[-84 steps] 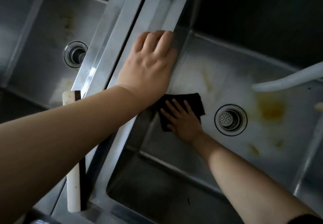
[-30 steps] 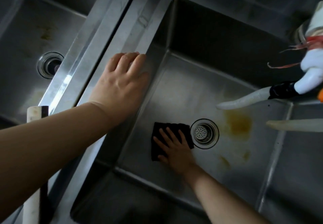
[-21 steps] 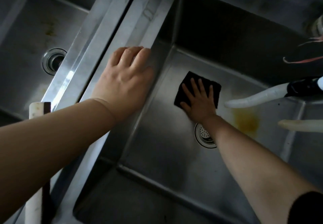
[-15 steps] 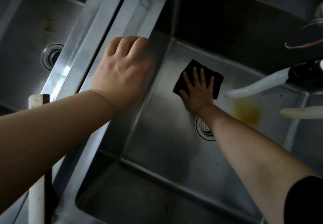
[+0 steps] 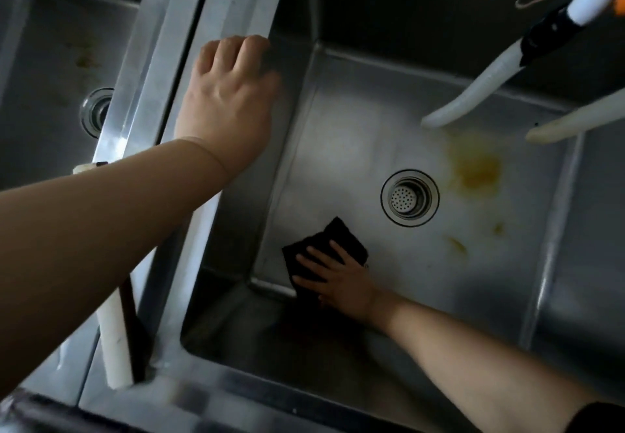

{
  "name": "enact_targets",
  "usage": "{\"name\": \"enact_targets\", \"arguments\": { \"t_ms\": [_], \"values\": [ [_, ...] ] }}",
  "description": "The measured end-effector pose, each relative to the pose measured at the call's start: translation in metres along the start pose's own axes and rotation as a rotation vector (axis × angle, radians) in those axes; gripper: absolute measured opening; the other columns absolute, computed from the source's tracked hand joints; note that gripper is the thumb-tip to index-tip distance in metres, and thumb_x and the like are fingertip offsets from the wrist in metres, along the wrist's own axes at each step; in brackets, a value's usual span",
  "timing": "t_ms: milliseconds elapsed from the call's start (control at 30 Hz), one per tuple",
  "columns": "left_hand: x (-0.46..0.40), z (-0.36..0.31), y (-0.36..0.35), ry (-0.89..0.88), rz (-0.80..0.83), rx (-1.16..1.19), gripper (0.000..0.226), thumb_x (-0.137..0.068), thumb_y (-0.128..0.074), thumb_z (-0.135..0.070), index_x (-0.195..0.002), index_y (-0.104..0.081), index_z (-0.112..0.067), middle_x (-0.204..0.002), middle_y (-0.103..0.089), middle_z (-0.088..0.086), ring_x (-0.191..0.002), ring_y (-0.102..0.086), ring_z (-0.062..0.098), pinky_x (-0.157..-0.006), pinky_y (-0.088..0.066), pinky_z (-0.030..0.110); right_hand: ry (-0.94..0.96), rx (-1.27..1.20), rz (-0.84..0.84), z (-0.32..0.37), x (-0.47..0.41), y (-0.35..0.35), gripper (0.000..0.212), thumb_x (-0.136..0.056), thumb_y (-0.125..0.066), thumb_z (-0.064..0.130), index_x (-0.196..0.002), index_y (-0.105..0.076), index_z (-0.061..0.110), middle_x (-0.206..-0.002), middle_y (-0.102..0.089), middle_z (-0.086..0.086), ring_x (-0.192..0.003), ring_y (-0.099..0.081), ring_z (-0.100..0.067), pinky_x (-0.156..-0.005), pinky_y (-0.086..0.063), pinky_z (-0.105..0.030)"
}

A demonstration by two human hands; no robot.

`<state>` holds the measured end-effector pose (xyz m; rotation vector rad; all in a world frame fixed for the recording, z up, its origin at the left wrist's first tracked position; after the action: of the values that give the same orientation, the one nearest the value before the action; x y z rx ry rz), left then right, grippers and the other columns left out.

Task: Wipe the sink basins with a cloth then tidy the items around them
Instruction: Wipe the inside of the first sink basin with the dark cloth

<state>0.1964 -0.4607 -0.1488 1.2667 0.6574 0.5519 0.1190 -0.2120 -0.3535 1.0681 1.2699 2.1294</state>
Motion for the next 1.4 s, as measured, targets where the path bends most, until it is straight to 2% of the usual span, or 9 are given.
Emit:
{"name": "enact_targets", "arguments": {
  "t_ms": [167,333,433,500,600,800,967,1100,1400],
  "values": [
    [0.006,-0.002,0.005,-0.081,-0.047,-0.004,0.02,-0.082,-0.047,-0.007,-0.09,-0.065,-0.004,-0.12,-0.057,0.018,-0.113,-0.052,0.036,-0.09,-0.04,0.046,-0.04,-0.018,-0.04,-0.011,0.076,-0.017,0.054,-0.084,-0.047,0.028,-0.136,-0.044,0.037,-0.148,-0.039,-0.001,-0.136,-0.036,-0.027,-0.107,-0.027,-0.054],
    [0.007,-0.022,0.008,-0.36,-0.105,-0.061,0.02,-0.086,-0.045,-0.003,-0.083,-0.065,-0.006,-0.102,-0.065,0.016,-0.111,-0.059,0.033,-0.082,-0.049,0.039,-0.325,-0.222,0.176,-0.024,0.126,-0.019,0.084,-0.068,-0.08,0.022,-0.134,-0.035,0.05,-0.148,-0.037,0.005,-0.126,-0.043,-0.027,-0.09,-0.043,-0.044],
    [0.028,-0.04,0.009,-0.355,-0.026,0.092,0.02,-0.081,-0.046,-0.008,-0.08,-0.066,-0.005,-0.1,-0.064,0.019,-0.114,-0.055,0.036,-0.083,-0.044,0.042,-0.394,-0.416,0.117,-0.015,0.14,-0.009,0.045,-0.09,-0.059,0.027,-0.133,-0.048,0.038,-0.135,-0.036,0.003,-0.126,-0.034,-0.02,-0.106,-0.026,-0.029],
    [0.052,-0.053,0.008,-0.379,0.011,0.176,0.02,-0.079,-0.045,-0.012,-0.077,-0.065,-0.007,-0.097,-0.064,0.017,-0.115,-0.053,0.034,-0.082,-0.04,0.042,-0.422,-0.519,0.07,-0.009,0.146,-0.008,0.026,-0.085,-0.058,0.009,-0.107,-0.069,0.016,-0.129,-0.053,-0.007,-0.116,-0.047,-0.026,-0.101,-0.026,-0.022],
    [0.084,-0.062,0.007,-0.41,0.115,0.233,0.019,-0.076,-0.048,-0.016,-0.076,-0.066,-0.01,-0.09,-0.065,0.011,-0.111,-0.056,0.032,-0.077,-0.045,0.04,-0.457,-0.783,0.0,-0.003,0.144,-0.002,0.018,-0.078,-0.053,0.002,-0.077,-0.068,0.011,-0.098,-0.071,-0.017,-0.088,-0.058,-0.014,-0.089,-0.034,-0.006],
    [0.11,-0.06,0.007,-0.26,0.416,0.224,0.021,-0.055,-0.082,-0.011,-0.069,-0.067,-0.01,-0.072,-0.063,0.008,-0.08,-0.062,0.032,-0.058,-0.05,0.034,-0.527,-0.995,0.162,0.017,0.09,0.032,0.024,-0.094,-0.048,0.002,-0.11,-0.066,0.006,-0.115,-0.064,-0.007,-0.104,-0.057,-0.016,-0.088,-0.035,-0.016],
    [0.119,-0.073,0.003,-0.221,0.526,0.171,0.021,-0.094,-0.046,-0.023,-0.112,-0.055,-0.017,-0.114,-0.056,0.001,-0.114,-0.046,0.022,-0.085,-0.04,0.03,-0.483,-1.196,0.267,0.039,0.033,0.057,0.024,-0.097,-0.046,0.007,-0.114,-0.061,0.0,-0.102,-0.057,-0.006,-0.092,-0.048,-0.012,-0.064,-0.036,-0.003],
    [0.124,-0.085,0.001,-0.201,0.57,0.188,0.02,-0.094,-0.042,-0.023,-0.109,-0.055,-0.018,-0.112,-0.057,0.001,-0.112,-0.048,0.023,-0.085,-0.04,0.031,-0.51,-1.385,0.309,0.047,0.036,0.068,0.022,-0.093,-0.049,0.004,-0.112,-0.059,-0.001,-0.086,-0.056,0.002,-0.077,-0.051,-0.008,-0.068,-0.04,-0.012],
    [0.117,-0.123,-0.012,-0.293,0.691,0.148,0.022,-0.094,-0.04,-0.02,-0.111,-0.054,-0.016,-0.113,-0.058,0.003,-0.106,-0.053,0.024,-0.085,-0.04,0.032,-0.675,-1.011,0.471,-0.007,0.156,0.033,0.026,-0.087,-0.047,0.004,-0.106,-0.06,0.016,-0.107,-0.059,-0.006,-0.091,-0.051,-0.016,-0.072,-0.039,-0.022]
  ]
}}
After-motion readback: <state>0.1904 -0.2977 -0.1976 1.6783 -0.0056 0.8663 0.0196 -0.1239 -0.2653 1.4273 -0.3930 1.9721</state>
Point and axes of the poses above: each hand's wrist, its own x-axis away from the middle knuckle, its own y-axis out of the back of the hand, z = x × y, the point moved 3 cm from there along -x, towards the middle knuckle
